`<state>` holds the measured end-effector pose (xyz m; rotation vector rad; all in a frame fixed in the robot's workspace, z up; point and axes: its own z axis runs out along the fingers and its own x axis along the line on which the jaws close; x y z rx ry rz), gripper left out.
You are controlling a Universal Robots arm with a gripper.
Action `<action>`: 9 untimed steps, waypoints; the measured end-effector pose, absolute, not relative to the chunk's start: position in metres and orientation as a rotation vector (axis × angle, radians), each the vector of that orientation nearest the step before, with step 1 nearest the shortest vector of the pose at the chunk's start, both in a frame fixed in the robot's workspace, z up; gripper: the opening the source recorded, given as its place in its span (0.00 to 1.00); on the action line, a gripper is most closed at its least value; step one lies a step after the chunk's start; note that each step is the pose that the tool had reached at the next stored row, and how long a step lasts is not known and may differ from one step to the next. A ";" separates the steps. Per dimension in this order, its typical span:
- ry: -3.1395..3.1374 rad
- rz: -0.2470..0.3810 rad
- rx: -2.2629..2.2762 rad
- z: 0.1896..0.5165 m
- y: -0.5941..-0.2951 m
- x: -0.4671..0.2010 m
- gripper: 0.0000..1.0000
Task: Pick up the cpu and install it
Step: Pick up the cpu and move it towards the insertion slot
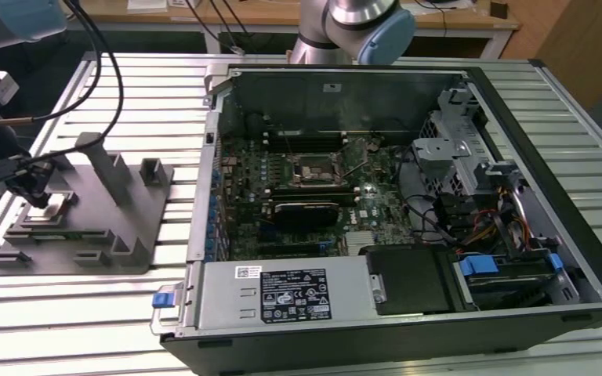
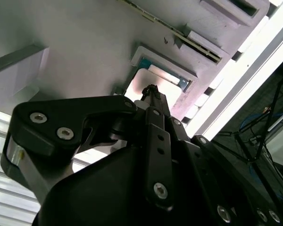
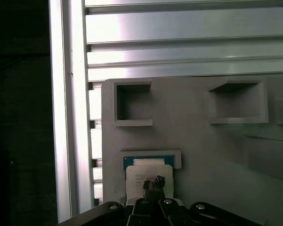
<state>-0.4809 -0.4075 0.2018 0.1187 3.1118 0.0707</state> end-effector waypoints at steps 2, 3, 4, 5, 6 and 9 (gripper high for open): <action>3.112 0.070 0.119 0.200 -0.408 -0.481 0.11; 3.112 0.070 0.119 0.199 -0.408 -0.481 0.11; 3.112 0.070 0.119 0.199 -0.408 -0.481 0.11; 3.112 0.070 0.119 0.199 -0.408 -0.481 0.11; 3.112 0.070 0.119 0.199 -0.408 -0.481 0.11; 3.112 0.070 0.119 0.199 -0.407 -0.481 0.11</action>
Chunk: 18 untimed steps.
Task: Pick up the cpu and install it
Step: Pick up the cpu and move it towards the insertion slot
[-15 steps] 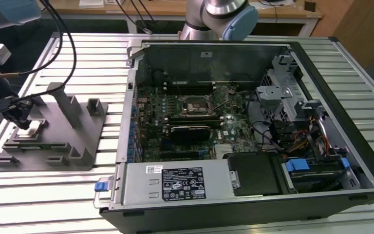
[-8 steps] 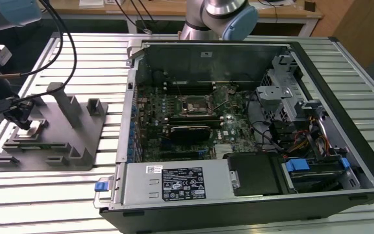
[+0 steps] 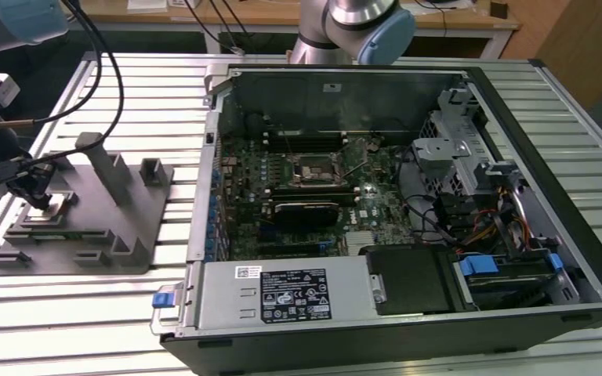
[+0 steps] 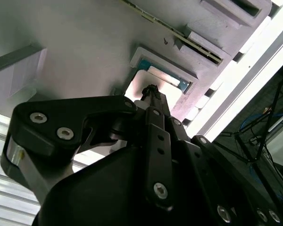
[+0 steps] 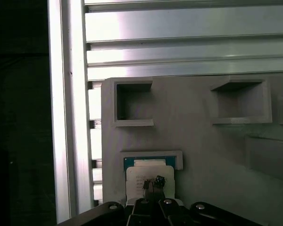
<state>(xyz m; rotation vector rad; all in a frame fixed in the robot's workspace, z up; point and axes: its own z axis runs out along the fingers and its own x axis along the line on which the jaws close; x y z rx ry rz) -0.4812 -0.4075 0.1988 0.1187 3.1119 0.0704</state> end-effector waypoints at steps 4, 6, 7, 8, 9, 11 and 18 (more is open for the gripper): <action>3.112 0.070 0.119 0.199 -0.407 -0.481 0.11; 3.112 0.070 0.119 0.199 -0.407 -0.481 0.23; 3.112 0.070 0.119 0.199 -0.407 -0.481 0.29; 3.112 0.070 0.119 0.199 -0.408 -0.481 0.29; 3.112 0.070 0.119 0.199 -0.408 -0.481 0.35; 3.112 0.070 0.119 0.198 -0.407 -0.481 0.41; 3.112 0.070 0.119 0.198 -0.408 -0.481 0.65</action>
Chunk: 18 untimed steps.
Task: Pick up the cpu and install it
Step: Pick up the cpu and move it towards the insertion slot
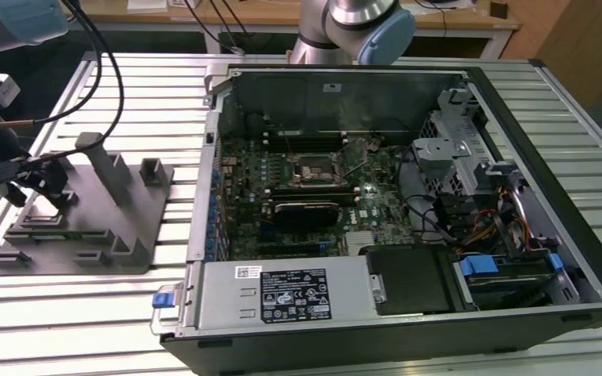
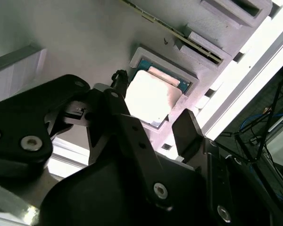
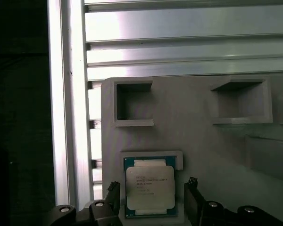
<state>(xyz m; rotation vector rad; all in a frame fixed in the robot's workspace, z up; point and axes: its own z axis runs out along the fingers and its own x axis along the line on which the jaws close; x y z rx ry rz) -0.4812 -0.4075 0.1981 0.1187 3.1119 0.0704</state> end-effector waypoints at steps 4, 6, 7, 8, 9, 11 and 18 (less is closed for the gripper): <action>3.112 0.070 0.119 0.194 -0.407 -0.481 0.65; 3.112 0.070 0.119 0.192 -0.407 -0.481 0.65; 3.112 0.070 0.119 0.192 -0.407 -0.481 0.65; 3.112 0.070 0.119 0.191 -0.407 -0.481 0.65; 3.112 0.070 0.119 0.191 -0.406 -0.481 0.65; 3.112 0.070 0.118 0.189 -0.405 -0.481 0.65; 3.113 0.067 0.111 0.186 -0.404 -0.481 0.65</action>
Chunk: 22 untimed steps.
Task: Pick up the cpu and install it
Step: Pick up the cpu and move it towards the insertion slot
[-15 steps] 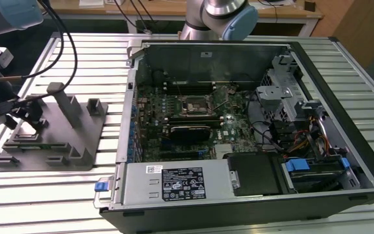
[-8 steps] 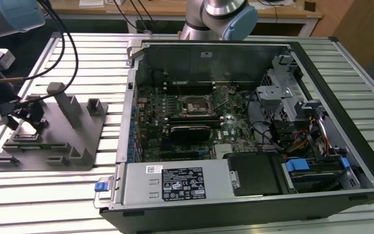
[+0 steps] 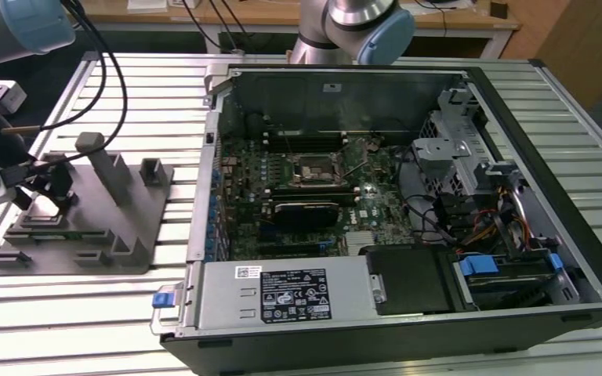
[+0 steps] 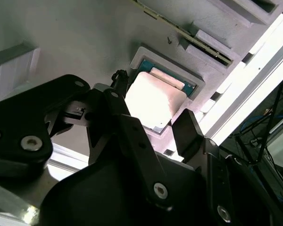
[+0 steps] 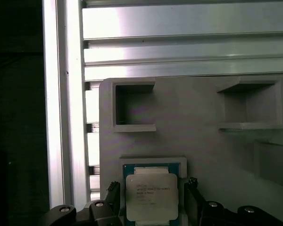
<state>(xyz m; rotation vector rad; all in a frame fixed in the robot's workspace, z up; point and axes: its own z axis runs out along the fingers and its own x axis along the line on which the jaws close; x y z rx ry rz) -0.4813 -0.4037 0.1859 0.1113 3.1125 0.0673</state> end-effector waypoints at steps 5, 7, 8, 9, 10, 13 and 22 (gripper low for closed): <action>3.112 0.067 0.111 0.186 -0.404 -0.481 0.65; 3.113 0.067 0.096 0.185 -0.404 -0.481 0.65; 3.114 0.068 0.081 0.185 -0.404 -0.481 0.65; 3.114 0.068 0.069 0.185 -0.404 -0.481 0.65; 3.114 0.068 0.059 0.185 -0.404 -0.481 0.65; 3.115 0.068 0.052 0.185 -0.405 -0.481 0.65; 3.115 0.068 0.054 0.181 -0.405 -0.481 0.65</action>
